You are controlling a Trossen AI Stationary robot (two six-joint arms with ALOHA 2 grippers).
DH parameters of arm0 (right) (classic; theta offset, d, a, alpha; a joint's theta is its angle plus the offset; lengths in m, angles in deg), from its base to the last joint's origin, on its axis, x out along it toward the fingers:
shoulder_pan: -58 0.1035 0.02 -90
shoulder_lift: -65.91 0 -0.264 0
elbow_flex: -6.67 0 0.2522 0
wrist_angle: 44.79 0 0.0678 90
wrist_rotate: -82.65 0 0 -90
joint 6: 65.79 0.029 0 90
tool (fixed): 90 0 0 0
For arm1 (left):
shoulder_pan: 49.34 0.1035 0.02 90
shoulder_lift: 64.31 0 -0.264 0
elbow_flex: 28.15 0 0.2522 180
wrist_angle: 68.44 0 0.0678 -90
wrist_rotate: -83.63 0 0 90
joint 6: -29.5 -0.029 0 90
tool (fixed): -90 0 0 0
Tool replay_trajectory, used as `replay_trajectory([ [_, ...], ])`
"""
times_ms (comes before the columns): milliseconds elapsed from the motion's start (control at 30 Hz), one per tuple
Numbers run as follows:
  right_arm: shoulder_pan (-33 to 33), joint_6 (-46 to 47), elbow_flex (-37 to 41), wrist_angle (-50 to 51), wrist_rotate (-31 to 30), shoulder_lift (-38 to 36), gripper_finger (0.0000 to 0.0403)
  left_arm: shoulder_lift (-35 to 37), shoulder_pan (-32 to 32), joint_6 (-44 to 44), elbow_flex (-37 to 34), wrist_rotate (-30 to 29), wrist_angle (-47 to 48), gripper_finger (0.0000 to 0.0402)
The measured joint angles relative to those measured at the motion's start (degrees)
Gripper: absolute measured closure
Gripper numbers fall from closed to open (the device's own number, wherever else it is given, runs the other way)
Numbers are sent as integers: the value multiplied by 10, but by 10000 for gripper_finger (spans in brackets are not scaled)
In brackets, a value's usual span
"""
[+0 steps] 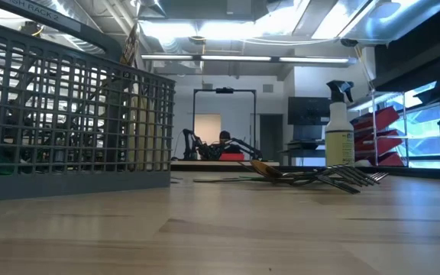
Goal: Sort silverware
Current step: Put the spoon into the silverware tray
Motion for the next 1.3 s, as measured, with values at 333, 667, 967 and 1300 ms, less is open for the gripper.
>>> replay_trajectory([
  [333,26,-20,0,142,-132,-48,182,73,33,197,67,-64,106,401],
  [667,48,24,0,158,-135,-44,182,162,109,280,225,-100,469,401],
  [967,63,47,0,185,-129,-41,182,160,168,283,331,-75,717,401],
  [1300,70,86,11,212,-129,-41,182,69,163,340,331,-93,895,401],
])
